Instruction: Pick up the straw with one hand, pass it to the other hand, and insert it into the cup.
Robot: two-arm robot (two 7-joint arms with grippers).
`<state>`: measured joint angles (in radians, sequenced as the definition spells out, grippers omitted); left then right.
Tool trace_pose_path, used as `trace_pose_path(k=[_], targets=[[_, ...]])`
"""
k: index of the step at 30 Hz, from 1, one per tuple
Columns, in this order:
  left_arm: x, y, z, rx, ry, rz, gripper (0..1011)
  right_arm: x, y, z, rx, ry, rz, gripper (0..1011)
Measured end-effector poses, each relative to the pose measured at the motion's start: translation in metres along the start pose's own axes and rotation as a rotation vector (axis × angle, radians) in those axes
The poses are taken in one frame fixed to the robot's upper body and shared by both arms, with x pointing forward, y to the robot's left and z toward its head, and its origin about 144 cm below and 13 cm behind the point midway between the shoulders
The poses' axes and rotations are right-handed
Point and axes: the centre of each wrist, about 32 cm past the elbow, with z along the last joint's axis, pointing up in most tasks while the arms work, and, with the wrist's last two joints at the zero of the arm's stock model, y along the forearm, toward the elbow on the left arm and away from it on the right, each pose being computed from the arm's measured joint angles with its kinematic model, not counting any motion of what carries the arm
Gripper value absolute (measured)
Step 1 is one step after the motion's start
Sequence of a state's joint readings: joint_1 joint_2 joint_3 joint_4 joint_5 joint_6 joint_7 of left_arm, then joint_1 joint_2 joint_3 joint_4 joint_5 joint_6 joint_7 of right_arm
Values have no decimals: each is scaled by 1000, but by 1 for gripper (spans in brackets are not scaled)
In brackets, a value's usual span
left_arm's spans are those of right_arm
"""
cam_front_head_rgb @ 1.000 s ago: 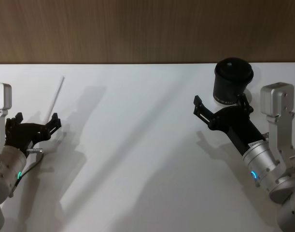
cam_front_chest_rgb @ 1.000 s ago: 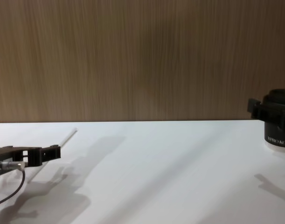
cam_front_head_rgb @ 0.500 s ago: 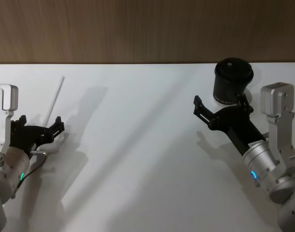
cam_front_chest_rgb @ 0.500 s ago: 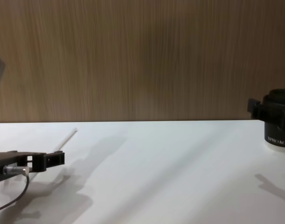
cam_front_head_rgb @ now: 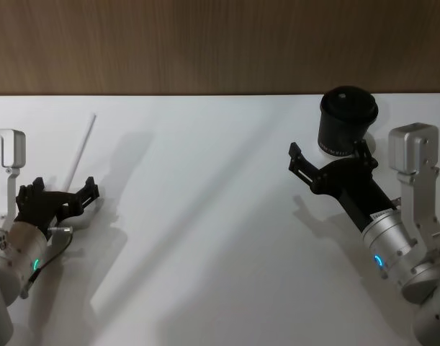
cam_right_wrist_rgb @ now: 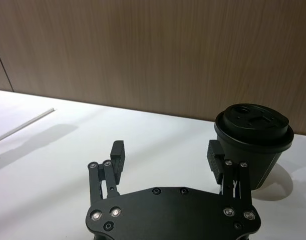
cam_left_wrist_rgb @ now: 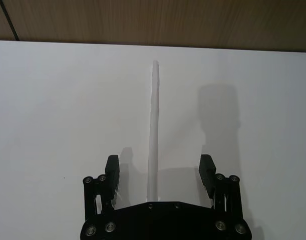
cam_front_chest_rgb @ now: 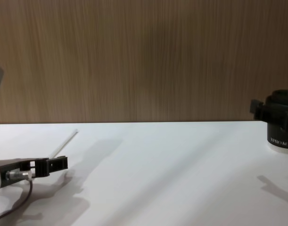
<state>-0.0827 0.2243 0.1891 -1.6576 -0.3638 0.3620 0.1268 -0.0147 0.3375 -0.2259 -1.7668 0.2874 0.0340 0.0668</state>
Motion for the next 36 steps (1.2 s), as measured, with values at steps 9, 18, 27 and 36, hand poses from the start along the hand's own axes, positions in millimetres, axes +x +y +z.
trace_pose_path(k=[9, 18, 27, 36], targets=[[0, -2, -2, 5, 29, 1, 1003, 0, 0, 0, 0, 0, 0, 1001], [0, -4, -1, 7, 30, 2, 1003, 0, 0, 0, 0, 0, 0, 1001], [-1, -5, 0, 18, 14, 4, 1003, 0, 0, 0, 0, 0, 0, 1001], [-1, -6, 0, 22, 5, 6, 923, 0, 0, 0, 0, 0, 0, 1001]])
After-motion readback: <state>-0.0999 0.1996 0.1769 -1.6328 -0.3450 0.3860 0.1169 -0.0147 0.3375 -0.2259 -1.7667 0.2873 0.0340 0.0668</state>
